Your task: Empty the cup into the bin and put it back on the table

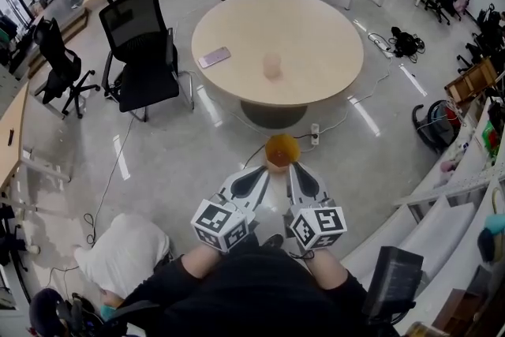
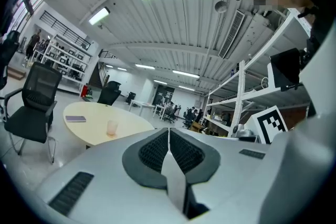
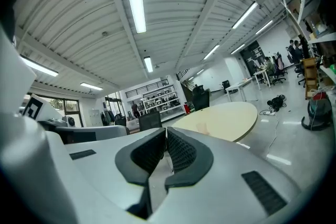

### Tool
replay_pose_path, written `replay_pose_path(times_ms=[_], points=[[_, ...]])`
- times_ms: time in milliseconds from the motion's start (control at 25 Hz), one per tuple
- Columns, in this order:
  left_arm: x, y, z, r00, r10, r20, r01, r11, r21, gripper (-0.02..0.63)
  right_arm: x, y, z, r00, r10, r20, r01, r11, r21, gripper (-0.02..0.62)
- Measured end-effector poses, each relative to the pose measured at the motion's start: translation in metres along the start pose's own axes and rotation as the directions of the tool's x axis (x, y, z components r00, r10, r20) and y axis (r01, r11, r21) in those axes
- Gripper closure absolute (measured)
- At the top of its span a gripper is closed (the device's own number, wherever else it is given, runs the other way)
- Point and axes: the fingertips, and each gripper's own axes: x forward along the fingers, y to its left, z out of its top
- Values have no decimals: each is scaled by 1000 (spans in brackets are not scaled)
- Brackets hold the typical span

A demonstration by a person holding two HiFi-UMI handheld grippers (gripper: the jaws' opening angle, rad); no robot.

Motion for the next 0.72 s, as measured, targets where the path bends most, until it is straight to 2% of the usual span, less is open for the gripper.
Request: replay_pose_path(times_ms=[360,720], points=[[25,16,1,1000,0,-15,0,1000,-1,581,23,-18,1,1000,-5,-15,5,1000,30,578],[83,67,26,999,-47,-20,47,999,-12,581,90,-55,17,998,-58,-17,58,997,45,578]])
